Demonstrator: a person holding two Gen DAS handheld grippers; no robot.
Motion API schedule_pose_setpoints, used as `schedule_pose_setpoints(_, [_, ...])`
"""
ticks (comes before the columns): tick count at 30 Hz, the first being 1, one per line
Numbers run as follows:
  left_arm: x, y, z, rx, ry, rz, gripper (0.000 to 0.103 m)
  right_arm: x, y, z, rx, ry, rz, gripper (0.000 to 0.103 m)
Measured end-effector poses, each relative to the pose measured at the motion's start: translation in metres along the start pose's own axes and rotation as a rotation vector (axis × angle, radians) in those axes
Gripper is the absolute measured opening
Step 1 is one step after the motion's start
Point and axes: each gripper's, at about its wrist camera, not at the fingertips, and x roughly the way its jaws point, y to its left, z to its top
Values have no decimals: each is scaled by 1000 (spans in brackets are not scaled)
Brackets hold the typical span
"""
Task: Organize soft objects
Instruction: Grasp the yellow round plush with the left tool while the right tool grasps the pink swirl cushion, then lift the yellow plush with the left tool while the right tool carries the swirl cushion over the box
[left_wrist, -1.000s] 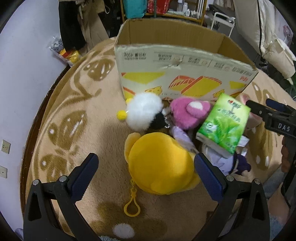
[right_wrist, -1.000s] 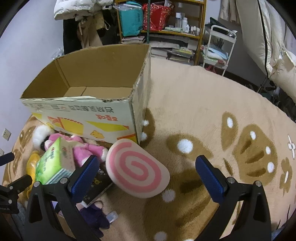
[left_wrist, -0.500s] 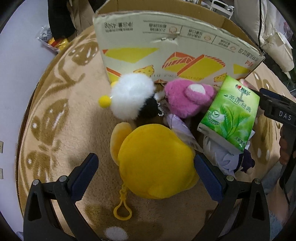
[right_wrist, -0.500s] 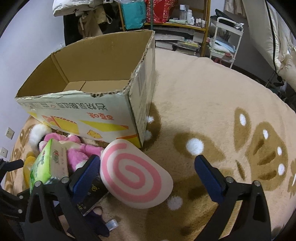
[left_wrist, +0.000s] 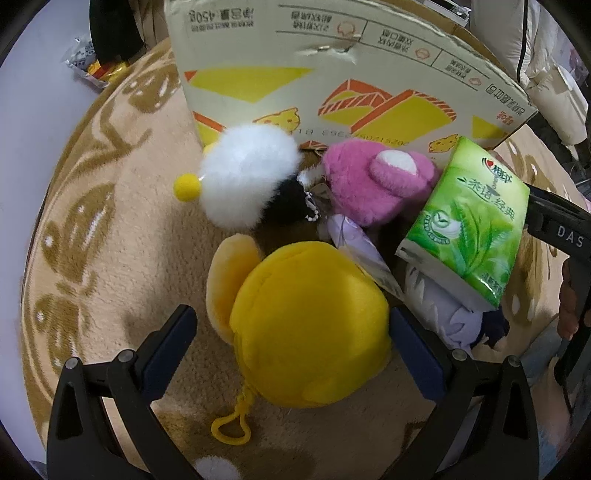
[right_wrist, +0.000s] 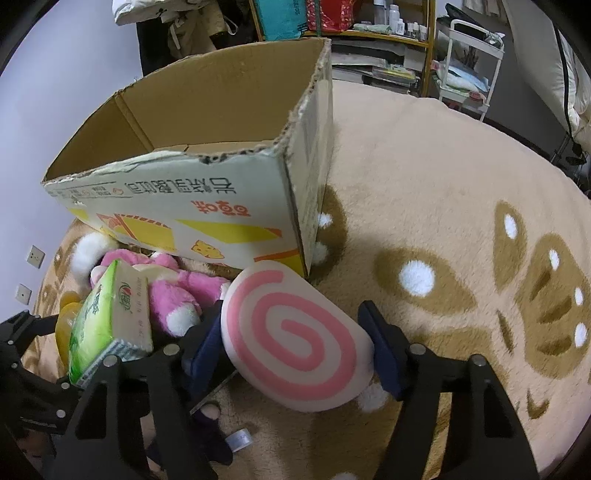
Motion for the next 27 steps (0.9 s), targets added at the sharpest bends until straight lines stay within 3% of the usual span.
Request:
schedule_pose_setpoints(1, [1,0,1,2,1,-2,100,0,-1,0,5,-1,5,73])
schedule_pose_setpoints(6, [4,-4,2,9,4,-64,73,-1,-1,0,-1,-3,7,69])
schedule_pose_setpoints(9, [0,-11,-2,16,-9,-52,67,-3,-1,-1,-10,-8,2,65])
schedule_pose_setpoints(17, [-26,-12,-15,-2,-90,39,60,-24,4,-10,-2,-34,-8,59])
schedule_pose_setpoints(27, [-95,0,-34,-97,-298,109,60,-76,9,-20,5,-186,-11,55])
